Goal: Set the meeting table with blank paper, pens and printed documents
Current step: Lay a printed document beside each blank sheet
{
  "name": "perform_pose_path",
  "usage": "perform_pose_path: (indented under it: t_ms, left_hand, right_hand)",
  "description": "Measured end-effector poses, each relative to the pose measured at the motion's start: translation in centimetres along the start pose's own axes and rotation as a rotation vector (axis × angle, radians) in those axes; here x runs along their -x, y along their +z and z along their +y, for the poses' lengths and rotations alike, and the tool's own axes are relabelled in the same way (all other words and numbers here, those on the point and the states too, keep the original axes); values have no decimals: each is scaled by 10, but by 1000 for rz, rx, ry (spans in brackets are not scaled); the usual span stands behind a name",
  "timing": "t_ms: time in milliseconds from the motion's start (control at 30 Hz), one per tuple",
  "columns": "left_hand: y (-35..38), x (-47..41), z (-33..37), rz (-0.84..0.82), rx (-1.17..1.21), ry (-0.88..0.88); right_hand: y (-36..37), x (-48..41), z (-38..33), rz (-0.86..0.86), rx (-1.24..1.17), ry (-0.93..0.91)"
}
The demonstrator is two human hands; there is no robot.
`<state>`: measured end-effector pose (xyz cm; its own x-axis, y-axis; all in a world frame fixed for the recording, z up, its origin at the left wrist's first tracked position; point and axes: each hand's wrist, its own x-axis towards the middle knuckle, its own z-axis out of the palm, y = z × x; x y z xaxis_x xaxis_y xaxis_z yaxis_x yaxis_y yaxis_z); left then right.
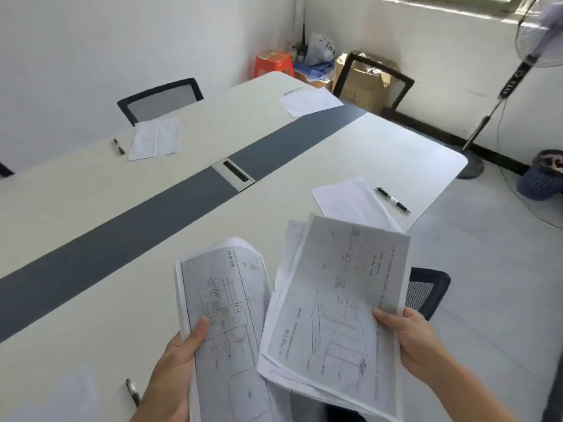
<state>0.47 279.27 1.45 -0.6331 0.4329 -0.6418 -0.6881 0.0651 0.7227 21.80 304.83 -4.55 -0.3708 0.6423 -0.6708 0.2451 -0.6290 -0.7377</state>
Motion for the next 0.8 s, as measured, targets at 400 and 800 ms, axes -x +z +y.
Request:
perform_pose_path:
  t_ms: [400,800]
  left_hand:
    - [49,11,-7,434,245,113]
    - [78,28,-21,398,262,110]
  right_hand:
    - [93,-221,-58,-176,573,5]
    - [86,-193,-72,-227,993,-287]
